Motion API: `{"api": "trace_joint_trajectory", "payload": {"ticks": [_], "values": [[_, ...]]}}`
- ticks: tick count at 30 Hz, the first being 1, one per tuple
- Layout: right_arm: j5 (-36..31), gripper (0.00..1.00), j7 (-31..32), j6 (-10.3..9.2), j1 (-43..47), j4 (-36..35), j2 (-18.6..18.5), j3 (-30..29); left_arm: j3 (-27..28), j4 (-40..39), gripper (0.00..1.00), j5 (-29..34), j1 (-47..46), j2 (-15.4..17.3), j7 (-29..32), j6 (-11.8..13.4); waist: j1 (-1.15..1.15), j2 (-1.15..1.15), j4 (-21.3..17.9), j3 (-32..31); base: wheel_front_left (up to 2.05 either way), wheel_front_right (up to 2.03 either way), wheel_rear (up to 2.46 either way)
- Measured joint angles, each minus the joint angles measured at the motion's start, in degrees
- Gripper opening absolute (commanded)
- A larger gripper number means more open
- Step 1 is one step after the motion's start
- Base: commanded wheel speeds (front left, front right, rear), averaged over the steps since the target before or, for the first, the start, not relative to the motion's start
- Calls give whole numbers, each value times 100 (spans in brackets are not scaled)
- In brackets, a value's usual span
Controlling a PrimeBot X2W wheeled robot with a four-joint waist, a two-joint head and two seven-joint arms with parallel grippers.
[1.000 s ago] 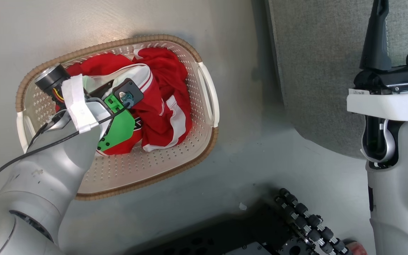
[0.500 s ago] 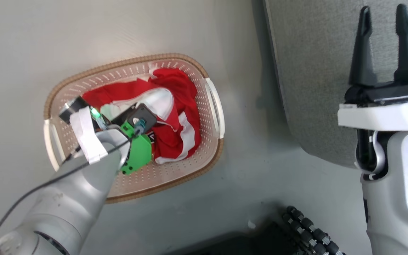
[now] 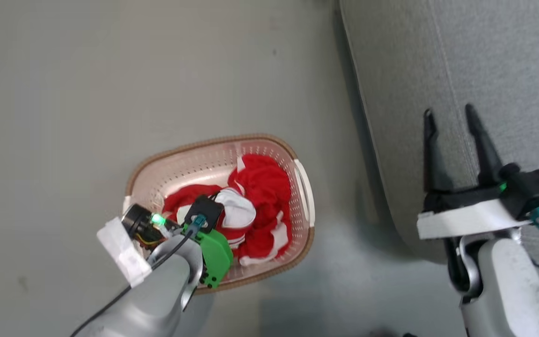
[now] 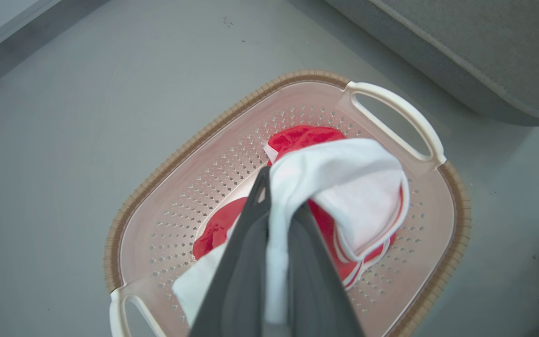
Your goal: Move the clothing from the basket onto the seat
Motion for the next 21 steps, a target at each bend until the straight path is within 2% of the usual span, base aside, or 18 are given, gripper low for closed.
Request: {"api": "trace_joint_trajectory", "payload": {"ticks": [7, 15, 21], "values": [[-44, 100, 1, 0, 449, 138, 4, 214, 877, -1005, 0, -448, 811, 97, -4, 59, 0, 0, 221, -875, 0, 0, 0], [-87, 100, 1, 0, 960, 311, 3, 367, 1724, -2082, 0, -482, 1457, 121, -4, 25, 0, 0, 437, -1731, 0, 0, 0], [-87, 100, 1, 0, 1338, 375, 2, 434, 2392, -2888, 0, -553, 1804, 51, -4, -164, 0, 0, 561, -2334, 0, 0, 0]]}}
